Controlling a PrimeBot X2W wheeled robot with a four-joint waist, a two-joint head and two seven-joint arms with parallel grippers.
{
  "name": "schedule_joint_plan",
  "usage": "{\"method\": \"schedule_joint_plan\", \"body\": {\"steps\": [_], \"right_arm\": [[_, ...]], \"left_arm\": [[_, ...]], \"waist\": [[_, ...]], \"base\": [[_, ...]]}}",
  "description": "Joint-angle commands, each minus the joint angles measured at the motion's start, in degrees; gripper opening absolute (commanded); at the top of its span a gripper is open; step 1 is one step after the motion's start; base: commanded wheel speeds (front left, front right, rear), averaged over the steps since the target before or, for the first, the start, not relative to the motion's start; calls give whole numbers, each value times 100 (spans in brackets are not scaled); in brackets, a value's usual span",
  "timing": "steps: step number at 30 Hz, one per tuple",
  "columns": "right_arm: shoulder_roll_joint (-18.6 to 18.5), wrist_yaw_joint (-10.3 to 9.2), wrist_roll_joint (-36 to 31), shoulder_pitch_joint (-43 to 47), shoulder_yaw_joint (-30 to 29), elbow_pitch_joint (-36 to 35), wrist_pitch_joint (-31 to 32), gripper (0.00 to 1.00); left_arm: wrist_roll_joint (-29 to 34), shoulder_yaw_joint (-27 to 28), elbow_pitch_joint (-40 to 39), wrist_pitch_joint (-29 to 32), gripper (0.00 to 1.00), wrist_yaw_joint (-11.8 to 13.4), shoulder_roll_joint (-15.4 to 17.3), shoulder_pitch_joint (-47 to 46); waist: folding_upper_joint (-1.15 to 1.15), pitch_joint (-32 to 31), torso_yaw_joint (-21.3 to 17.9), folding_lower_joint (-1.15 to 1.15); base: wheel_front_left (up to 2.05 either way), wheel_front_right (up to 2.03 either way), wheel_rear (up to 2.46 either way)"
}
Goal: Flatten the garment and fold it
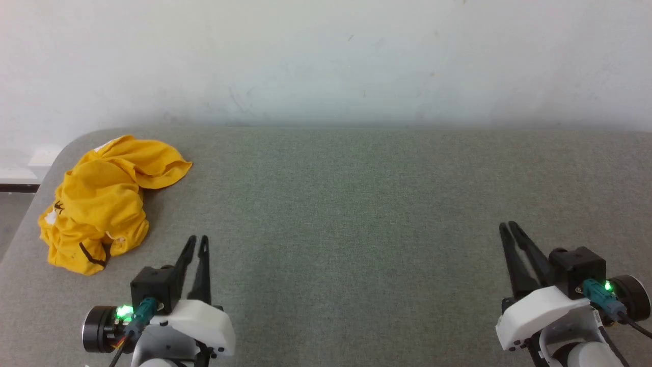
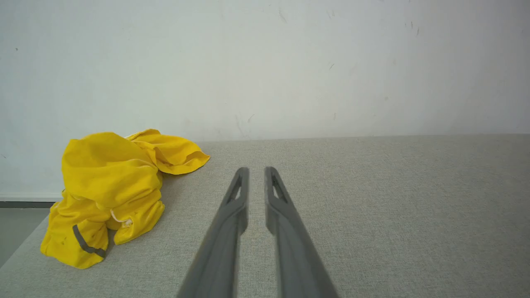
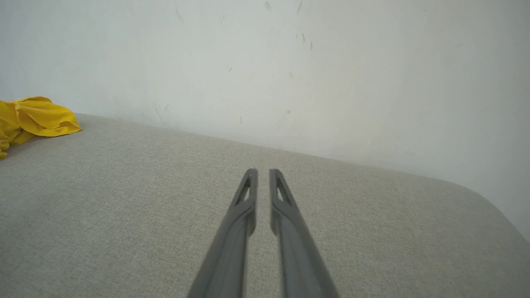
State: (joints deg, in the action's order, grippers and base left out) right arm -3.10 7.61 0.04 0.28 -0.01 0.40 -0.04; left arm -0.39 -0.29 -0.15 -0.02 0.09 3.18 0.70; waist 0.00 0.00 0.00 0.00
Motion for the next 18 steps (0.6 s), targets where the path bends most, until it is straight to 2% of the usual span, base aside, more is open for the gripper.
{"method": "schedule_joint_plan", "body": {"steps": [1, 18], "right_arm": [[-1, 0, 1, 0, 0, 2, 0, 100], [2, -1, 158, 37, -212, 69, -172, 100]], "left_arm": [[0, 0, 0, 0, 100, 0, 0, 0], [-67, 70, -35, -172, 100, -35, -2, 78]], "waist": [[0, 0, 0, 0], [0, -3, 4, 0]], "base": [[0, 0, 0], [0, 0, 0]]}}
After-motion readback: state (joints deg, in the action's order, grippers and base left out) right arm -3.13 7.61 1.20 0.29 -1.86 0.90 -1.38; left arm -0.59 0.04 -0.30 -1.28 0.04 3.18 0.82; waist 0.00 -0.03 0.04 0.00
